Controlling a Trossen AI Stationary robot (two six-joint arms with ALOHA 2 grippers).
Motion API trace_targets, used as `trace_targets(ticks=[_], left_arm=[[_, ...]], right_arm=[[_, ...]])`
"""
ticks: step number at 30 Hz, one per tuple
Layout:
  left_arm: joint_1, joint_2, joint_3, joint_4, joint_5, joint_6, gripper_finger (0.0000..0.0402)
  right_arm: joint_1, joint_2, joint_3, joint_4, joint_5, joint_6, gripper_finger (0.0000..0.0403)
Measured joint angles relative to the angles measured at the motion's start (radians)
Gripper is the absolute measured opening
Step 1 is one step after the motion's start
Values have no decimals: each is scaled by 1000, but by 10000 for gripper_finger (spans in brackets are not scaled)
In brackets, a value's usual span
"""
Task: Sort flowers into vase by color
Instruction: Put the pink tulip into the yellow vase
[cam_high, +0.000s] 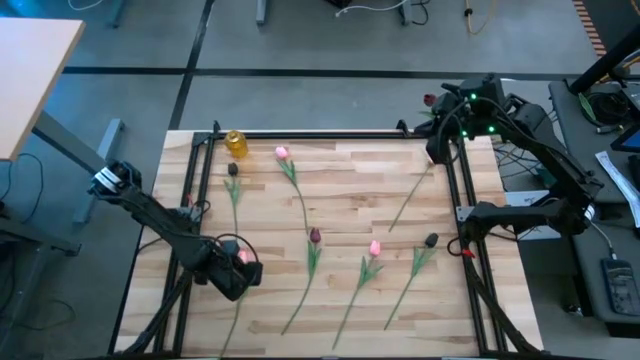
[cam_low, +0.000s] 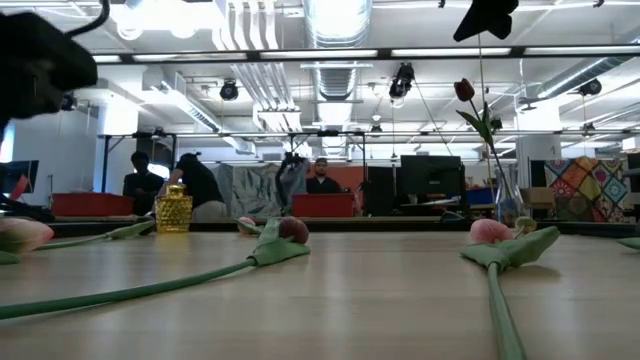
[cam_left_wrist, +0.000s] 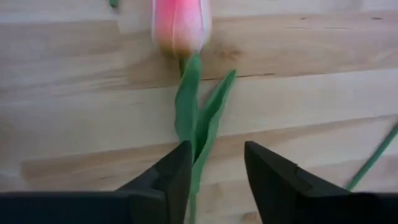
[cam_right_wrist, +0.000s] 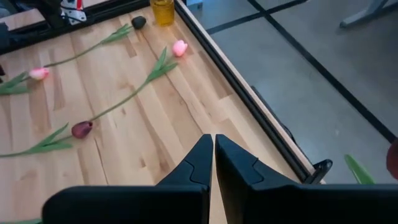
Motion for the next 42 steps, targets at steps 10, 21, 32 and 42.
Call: trace_targets(ticks=[10,21,32,42], left_arm=[[19,-2,-147,131,44,-35,130],[28,7,-171,244,-53,4,40],[87,-25,46,98,-315,53,1],[465,-126,307,-167,-541,701,0]], right_arm=[[0,0,0,10,0,0,12],[0,-7,0,57,1,-2,12],[0,-8,0,79,1,-24,12],[0,-8,0,156,1,-20,12]])
